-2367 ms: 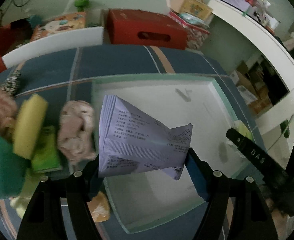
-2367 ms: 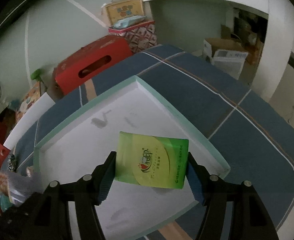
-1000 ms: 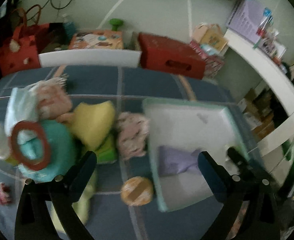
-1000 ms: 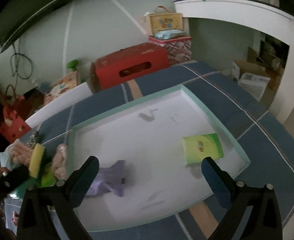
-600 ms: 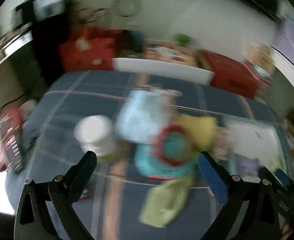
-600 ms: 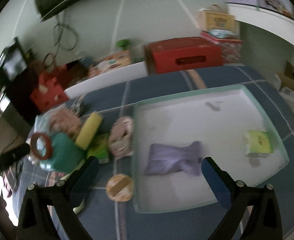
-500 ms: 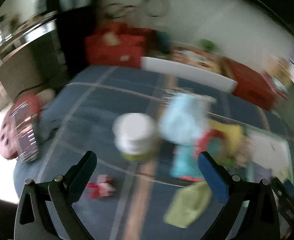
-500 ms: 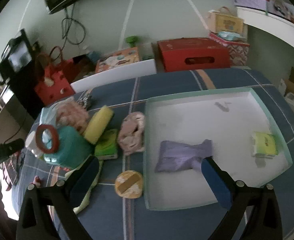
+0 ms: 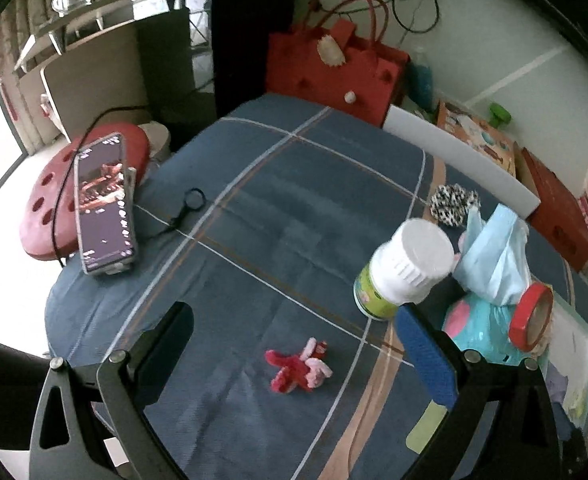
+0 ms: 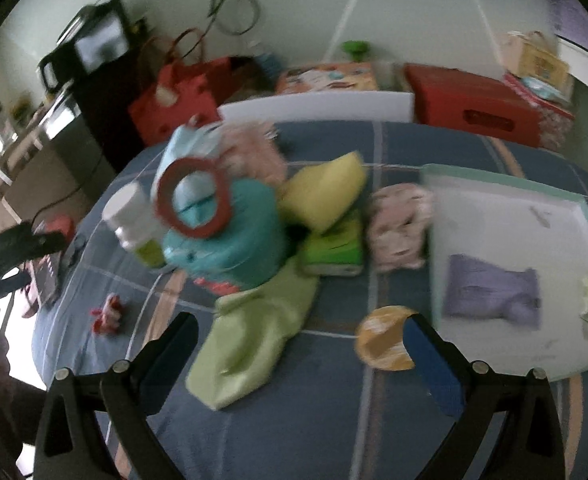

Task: Organize soft objects
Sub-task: 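Grasp the red plush toy with the left tool while the right tool grasps the light-green cloth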

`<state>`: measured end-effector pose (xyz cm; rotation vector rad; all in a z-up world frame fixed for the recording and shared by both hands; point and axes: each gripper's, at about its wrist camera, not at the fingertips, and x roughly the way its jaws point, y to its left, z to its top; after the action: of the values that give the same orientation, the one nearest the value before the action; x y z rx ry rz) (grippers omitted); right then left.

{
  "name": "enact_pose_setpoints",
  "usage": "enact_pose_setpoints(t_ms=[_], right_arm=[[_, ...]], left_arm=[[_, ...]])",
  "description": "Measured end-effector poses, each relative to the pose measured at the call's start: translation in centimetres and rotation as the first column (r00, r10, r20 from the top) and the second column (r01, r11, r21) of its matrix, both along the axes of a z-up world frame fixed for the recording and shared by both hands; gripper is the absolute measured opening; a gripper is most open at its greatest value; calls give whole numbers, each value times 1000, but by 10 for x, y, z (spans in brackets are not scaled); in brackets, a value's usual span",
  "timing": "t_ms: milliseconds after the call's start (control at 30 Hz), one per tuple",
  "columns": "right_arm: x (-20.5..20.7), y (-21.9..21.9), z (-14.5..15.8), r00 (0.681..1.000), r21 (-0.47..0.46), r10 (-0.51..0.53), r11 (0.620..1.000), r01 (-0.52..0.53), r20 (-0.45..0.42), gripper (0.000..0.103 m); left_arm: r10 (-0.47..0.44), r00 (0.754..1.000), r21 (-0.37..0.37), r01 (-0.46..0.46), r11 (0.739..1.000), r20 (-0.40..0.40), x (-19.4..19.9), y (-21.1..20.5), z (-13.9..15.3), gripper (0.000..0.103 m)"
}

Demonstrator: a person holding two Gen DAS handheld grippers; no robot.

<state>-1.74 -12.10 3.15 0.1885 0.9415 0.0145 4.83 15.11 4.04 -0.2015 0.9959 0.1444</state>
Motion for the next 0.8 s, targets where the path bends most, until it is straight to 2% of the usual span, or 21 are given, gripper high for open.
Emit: enact_pose_setpoints(t_ms=[267, 400, 800], right_arm=[[15, 23, -32, 994, -13, 47, 999, -48, -100, 103], [21, 29, -46, 988, 3, 65, 998, -65, -144, 103], [27, 57, -69, 970, -52, 143, 986, -156, -198, 103]], left_arm=[[-12, 983, -41, 5, 999, -184, 17, -2, -54, 101], [-1, 974, -52, -11, 999, -227, 22, 1, -69, 101], [-37, 948, -52, 22, 998, -315, 40, -19, -98, 101]])
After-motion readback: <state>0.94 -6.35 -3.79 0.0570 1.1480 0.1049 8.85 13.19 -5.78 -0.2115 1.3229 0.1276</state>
